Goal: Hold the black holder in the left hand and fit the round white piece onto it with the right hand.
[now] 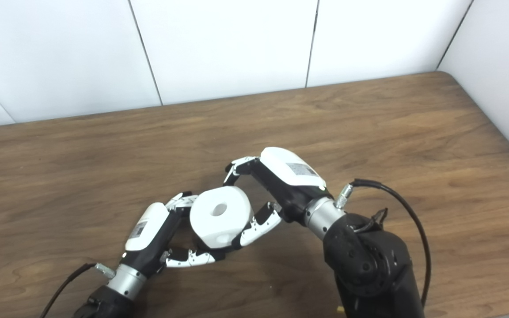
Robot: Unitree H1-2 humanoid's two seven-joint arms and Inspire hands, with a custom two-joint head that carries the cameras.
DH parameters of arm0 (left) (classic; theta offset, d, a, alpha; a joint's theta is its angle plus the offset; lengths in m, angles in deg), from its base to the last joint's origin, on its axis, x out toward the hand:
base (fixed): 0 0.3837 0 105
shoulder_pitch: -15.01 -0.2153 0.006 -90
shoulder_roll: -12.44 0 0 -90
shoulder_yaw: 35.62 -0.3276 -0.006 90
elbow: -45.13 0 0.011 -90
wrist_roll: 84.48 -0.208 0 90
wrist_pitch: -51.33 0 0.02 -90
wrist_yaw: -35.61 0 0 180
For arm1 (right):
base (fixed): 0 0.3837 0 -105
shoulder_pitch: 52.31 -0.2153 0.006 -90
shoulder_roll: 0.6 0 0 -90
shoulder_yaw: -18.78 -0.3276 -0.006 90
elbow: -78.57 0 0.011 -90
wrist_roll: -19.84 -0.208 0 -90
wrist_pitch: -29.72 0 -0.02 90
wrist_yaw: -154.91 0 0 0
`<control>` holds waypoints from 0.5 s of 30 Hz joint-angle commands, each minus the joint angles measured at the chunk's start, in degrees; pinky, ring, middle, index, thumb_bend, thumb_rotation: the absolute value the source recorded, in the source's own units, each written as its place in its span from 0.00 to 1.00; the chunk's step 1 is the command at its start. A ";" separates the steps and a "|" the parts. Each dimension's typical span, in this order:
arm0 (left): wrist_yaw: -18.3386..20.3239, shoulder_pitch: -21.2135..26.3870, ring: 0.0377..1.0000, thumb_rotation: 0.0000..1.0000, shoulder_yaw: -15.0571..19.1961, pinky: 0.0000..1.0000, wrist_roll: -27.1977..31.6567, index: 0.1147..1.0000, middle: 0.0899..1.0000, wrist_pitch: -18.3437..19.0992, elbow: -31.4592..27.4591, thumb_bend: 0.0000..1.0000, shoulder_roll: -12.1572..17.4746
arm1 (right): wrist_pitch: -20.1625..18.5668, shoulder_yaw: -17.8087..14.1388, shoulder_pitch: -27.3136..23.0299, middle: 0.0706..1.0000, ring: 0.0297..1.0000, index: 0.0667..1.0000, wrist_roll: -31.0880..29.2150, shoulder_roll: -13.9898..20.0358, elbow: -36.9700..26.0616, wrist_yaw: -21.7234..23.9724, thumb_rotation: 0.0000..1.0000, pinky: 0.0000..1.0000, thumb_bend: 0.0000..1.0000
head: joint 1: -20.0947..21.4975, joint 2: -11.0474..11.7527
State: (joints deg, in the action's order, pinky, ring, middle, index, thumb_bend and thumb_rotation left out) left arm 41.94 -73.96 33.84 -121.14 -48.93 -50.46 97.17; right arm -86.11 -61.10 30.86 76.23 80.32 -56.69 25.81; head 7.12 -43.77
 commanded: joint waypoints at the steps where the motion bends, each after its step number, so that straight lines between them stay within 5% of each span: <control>1: 0.59 0.49 0.82 0.06 -0.41 0.92 -0.57 0.42 0.72 0.79 -0.42 0.52 0.06 | 1.59 0.40 -0.78 0.80 0.86 0.45 -0.19 -0.49 -0.76 -2.23 0.15 0.89 0.52 | 0.07 -0.05; 15: 0.72 0.51 0.82 0.06 -0.48 0.92 -0.83 0.42 0.72 0.88 -0.62 0.52 0.12 | 3.37 0.90 0.29 0.80 0.86 0.45 -0.58 -0.14 0.71 -5.23 0.15 0.90 0.52 | -0.19 -0.11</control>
State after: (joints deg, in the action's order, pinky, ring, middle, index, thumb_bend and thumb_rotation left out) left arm 42.17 -73.95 33.77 -121.28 -48.79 -50.63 97.19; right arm -84.46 -60.12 32.29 76.21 80.10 -54.96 22.44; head 6.86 -43.86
